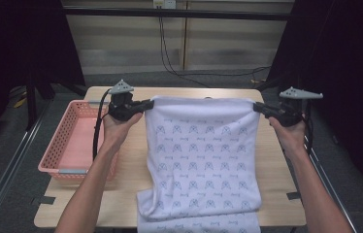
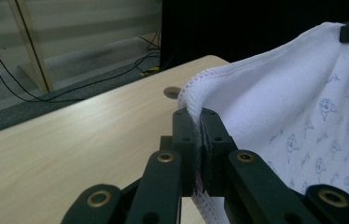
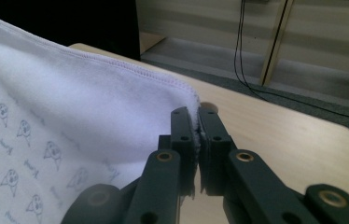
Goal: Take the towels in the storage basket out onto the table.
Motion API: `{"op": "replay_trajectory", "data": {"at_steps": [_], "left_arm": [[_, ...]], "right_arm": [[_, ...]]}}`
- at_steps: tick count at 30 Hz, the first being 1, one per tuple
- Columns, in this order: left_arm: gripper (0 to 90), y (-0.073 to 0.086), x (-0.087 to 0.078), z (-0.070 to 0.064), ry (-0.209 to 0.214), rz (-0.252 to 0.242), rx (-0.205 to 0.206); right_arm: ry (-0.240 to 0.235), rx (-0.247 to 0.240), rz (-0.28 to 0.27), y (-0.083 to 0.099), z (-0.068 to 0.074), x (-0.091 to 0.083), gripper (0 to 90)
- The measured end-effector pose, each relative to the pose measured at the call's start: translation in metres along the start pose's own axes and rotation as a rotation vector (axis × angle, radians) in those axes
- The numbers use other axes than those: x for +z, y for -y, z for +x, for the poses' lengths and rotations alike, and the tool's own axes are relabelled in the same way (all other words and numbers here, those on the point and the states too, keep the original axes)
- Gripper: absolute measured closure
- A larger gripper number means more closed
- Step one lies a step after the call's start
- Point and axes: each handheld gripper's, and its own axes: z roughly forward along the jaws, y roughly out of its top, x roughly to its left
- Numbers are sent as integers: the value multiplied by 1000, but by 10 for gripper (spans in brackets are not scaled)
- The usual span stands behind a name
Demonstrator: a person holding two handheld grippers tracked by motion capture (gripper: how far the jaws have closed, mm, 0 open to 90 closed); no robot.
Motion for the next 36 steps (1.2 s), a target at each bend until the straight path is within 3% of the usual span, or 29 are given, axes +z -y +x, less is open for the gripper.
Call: {"op": "replay_trajectory", "data": {"at_steps": [2, 3, 7, 8, 9, 10, 11, 12, 13, 14, 15, 16, 17, 18, 19, 20, 21, 22, 24, 26, 27, 29, 30, 31, 32, 33, 34, 36], "left_arm": [[864, -5, 2, 3, -2, -4, -1], [864, -17, 8, 10, -12, -4, 5], [862, -33, 19, 23, -27, -8, -7], [858, -37, 23, 27, -35, -16, -14], [786, -40, 29, 35, -76, -16, -37], [714, -40, 29, 35, -76, -16, -37], [714, -40, 33, 39, -92, -10, -54], [664, -35, 36, 43, -97, -18, -96], [596, -30, 38, 43, -86, -9, -112], [596, -26, 40, 42, -72, 5, -105], [590, -19, 42, 38, -61, 35, -88], [590, -15, 43, 34, -53, 43, -81], [590, -8, 42, 28, -13, 53, -72], [601, -3, 41, 23, 8, 53, -63], [602, 8, 38, 13, 27, 63, -48], [609, 8, 38, 13, 27, 63, -48], [609, 14, 36, 8, 50, 65, -54], [615, 24, 31, -6, 80, 91, -24], [622, 30, 27, -13, 90, 101, -15], [642, 44, 18, -26, 137, 105, -7], [642, 52, 15, -33, 143, 126, 6], [642, 71, 9, -44, 182, 145, -14], [645, 82, 6, -51, 202, 184, -3], [645, 91, 3, -56, 217, 207, 2], [645, 98, 1, -60, 228, 223, -7], [652, 116, -6, -71, 257, 265, 9], [649, 116, -6, -71, 257, 265, 9], [632, 135, -11, -81, 277, 310, 22]], "right_arm": [[5, -1, -1, -7, -3, 3, 862], [21, 4, -4, -23, -10, 12, 862], [43, 13, -2, -38, -19, 24, 866], [81, -2, 6, -45, -22, 30, 866], [85, 29, -10, -52, -25, 36, 864], [109, 15, 17, -55, -26, 41, 851], [109, 15, 17, -55, -26, 41, 851], [143, 5, 41, -55, -27, 47, 780], [198, 31, 91, -49, -32, 58, 628], [198, 31, 91, -49, -32, 58, 628], [167, 60, 98, -37, -36, 59, 557], [167, 60, 98, -37, -36, 59, 557], [168, 58, 102, -32, -35, 59, 553], [131, 34, 113, -15, -28, 53, 551], [120, 29, 114, -9, -25, 51, 545], [120, 29, 114, -9, -25, 51, 545], [107, 23, 125, 0, -20, 47, 543], [64, 1, 156, 21, -8, 39, 532], [35, 2, 159, 37, 2, 30, 527], [-2, 2, 178, 55, 13, 20, 527], [-2, 2, 178, 55, 13, 20, 527], [-51, -12, 200, 75, 28, 10, 521], [-61, -19, 218, 81, 32, 6, 515], [-106, -26, 261, 101, 48, -3, 508], [-106, -26, 261, 101, 48, -3, 508], [-129, -23, 279, 115, 60, -13, 493], [-129, -23, 279, 115, 60, -13, 493], [-141, -47, 299, 127, 70, -22, 478]]}}
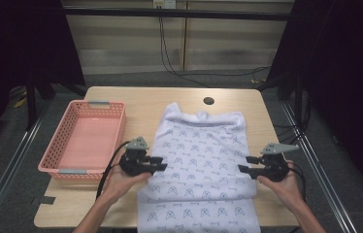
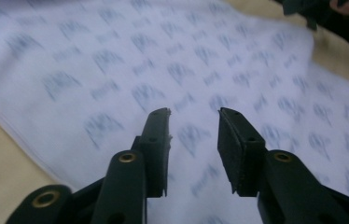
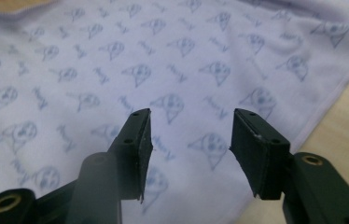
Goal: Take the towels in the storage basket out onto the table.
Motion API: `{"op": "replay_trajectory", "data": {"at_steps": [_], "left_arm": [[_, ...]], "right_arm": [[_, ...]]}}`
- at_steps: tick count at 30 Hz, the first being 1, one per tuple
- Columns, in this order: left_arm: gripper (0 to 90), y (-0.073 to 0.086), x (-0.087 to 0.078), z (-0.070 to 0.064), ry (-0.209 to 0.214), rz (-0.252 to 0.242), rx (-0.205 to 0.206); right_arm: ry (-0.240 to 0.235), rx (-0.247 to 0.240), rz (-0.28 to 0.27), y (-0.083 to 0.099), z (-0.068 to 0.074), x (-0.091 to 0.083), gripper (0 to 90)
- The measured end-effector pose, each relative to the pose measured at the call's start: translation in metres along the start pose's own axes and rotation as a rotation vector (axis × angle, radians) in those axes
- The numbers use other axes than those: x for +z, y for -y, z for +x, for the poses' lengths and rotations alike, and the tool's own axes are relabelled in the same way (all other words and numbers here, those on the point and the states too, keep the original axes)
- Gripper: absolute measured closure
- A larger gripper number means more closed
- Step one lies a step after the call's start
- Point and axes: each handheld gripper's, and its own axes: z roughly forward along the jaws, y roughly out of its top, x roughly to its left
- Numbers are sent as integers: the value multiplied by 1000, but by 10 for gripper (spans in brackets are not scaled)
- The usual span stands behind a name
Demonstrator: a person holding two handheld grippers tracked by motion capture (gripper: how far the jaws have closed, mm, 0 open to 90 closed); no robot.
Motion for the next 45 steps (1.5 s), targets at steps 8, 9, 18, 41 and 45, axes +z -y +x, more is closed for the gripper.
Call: {"op": "replay_trajectory", "data": {"at_steps": [8, 9, 18, 41, 45], "left_arm": [[810, 40, 9, -13, 21, 180, 34], [820, 40, 9, -13, 21, 180, 34], [794, 59, -1, -37, 81, 175, -5], [598, 19, 15, 8, -25, 83, -43], [580, 15, 25, 28, -75, 88, -65]], "right_arm": [[-18, -40, 123, 24, 12, 28, 442], [-23, -41, 130, 25, 14, 29, 444], [-110, -62, 194, 44, 37, 5, 762], [0, -5, 53, 24, 19, 5, 427], [26, 10, 77, 15, 5, 25, 422]]}}
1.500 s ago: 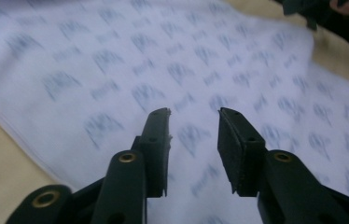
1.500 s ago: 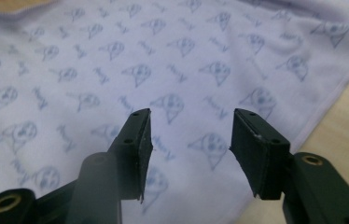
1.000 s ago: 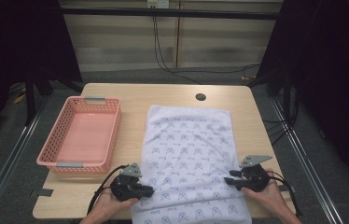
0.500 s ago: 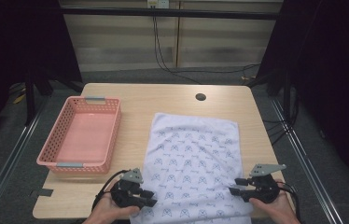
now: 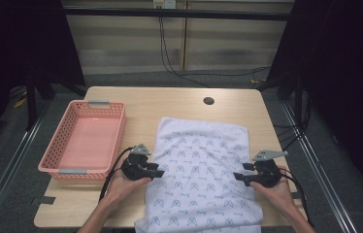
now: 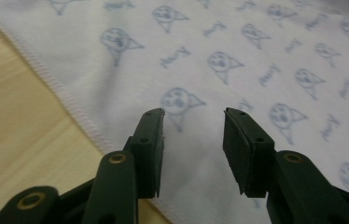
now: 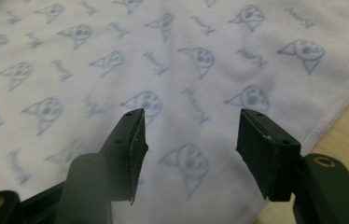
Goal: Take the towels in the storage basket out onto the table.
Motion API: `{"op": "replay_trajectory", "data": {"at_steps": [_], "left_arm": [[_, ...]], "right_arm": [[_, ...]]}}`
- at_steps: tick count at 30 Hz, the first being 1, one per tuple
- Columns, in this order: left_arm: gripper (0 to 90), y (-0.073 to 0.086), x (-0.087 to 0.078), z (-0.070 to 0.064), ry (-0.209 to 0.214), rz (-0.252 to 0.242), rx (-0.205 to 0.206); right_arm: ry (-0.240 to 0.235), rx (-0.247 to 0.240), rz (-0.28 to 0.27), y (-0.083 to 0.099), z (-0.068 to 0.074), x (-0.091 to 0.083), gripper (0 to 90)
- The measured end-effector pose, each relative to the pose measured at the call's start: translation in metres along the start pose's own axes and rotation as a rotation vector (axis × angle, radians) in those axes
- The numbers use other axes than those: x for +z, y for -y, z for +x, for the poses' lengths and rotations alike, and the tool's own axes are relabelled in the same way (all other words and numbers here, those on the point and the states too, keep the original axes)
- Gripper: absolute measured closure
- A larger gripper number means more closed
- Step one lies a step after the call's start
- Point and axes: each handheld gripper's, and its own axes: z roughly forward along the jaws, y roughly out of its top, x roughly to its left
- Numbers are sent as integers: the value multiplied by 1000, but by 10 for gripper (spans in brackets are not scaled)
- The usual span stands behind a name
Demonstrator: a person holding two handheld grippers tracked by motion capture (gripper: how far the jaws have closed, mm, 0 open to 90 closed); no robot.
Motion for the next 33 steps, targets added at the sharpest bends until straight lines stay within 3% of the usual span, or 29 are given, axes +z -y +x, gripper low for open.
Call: {"op": "replay_trajectory", "data": {"at_steps": [5, 6, 7, 8, 11, 13, 17, 20, 21, 23, 26, 28, 30, 31, 33], "left_arm": [[624, -1, 5, 2, -49, 11, 28], [655, -1, 4, 1, -61, 21, 43], [688, 0, 4, -1, -63, 17, 51], [688, 1, 4, -3, -59, 20, 51], [752, 7, 1, -11, -27, 36, 73], [752, 16, -5, -22, 6, 40, 73], [748, 24, -10, -35, 12, 53, 78], [728, 32, -15, -45, 30, 61, 89], [728, 38, -20, -51, 59, 73, 62], [727, 45, -24, -59, 73, 77, 75], [707, 50, -27, -65, 100, 87, 59], [692, 54, -32, -71, 113, 100, 81], [633, 52, -32, -73, 103, 87, 87], [578, 49, -32, -70, 91, 74, 87], [541, 42, -31, -63, 80, 39, 53]], "right_arm": [[36, 6, 17, -9, -8, 19, 433], [29, -3, 21, -10, -9, 23, 461], [48, -35, 35, -8, -8, 26, 547], [48, -35, 35, -8, -8, 26, 547], [47, -48, 38, -4, -2, 22, 680], [35, -56, 43, -1, 3, 18, 705], [12, -52, 53, 7, 9, 10, 730], [-13, -69, 64, 20, 21, -3, 733], [-26, -77, 65, 23, 24, -6, 741], [-35, -70, 79, 30, 29, -14, 742], [-56, -66, 82, 35, 33, -19, 741], [-72, -70, 91, 40, 36, -24, 726], [-95, -80, 94, 43, 38, -28, 628], [-74, -76, 84, 42, 37, -28, 567], [-71, -56, 47, 38, 33, -30, 533]]}}
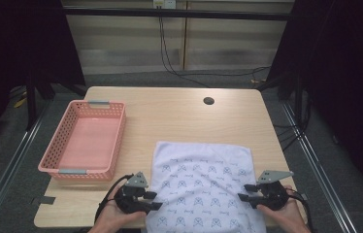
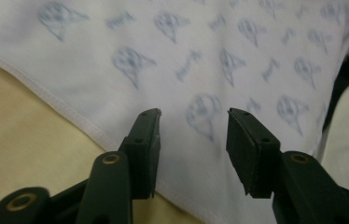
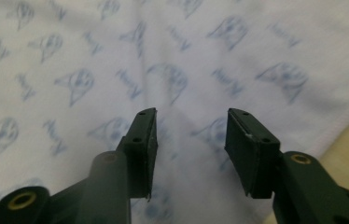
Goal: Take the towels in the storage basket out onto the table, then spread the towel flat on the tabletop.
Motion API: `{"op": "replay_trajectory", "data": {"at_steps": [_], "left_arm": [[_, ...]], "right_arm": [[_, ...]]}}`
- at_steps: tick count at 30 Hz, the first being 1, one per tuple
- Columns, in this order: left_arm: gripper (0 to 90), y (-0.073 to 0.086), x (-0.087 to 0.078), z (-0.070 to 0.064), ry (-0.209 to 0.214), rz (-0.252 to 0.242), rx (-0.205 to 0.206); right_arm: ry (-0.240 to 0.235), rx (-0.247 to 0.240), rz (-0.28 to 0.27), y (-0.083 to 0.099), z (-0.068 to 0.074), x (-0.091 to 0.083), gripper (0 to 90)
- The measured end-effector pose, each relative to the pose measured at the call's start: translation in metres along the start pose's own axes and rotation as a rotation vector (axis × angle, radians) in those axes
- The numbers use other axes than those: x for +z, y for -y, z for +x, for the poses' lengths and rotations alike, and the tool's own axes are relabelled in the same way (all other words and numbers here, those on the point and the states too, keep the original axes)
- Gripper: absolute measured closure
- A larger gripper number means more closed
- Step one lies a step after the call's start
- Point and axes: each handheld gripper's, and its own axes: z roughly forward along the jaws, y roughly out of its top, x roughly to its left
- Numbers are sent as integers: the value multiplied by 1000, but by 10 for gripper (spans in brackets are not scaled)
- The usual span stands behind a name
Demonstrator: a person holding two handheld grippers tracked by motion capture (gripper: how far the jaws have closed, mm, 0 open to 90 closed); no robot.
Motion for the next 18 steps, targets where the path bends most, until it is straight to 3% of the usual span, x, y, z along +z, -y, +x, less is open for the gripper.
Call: {"op": "replay_trajectory", "data": {"at_steps": [1, 4, 5, 9, 10, 12, 13, 16, 18], "left_arm": [[535, -5, 0, 4, -26, -22, -15], [525, -16, 2, 20, -36, -70, -60], [507, -22, 4, 26, -75, -70, -57], [436, -41, 14, 52, -110, -113, -78], [434, -45, 15, 56, -96, -116, -95], [422, -49, 18, 59, -105, -112, -93], [405, -52, 19, 61, -114, -118, -81], [402, -61, 25, 75, -121, -130, -94], [400, -64, 27, 79, -119, -124, -109]], "right_arm": [[39, 25, -49, -8, -9, -3, 508], [64, 42, -87, -15, -21, -4, 504], [87, 54, -98, -20, -27, -3, 500], [161, 71, -101, -43, -62, 17, 490], [184, 76, -96, -47, -70, 23, 490], [190, 84, -90, -51, -76, 28, 490], [219, 75, -81, -55, -82, 34, 485], [245, 109, -65, -61, -100, 47, 466], [249, 113, -55, -62, -103, 50, 464]]}}
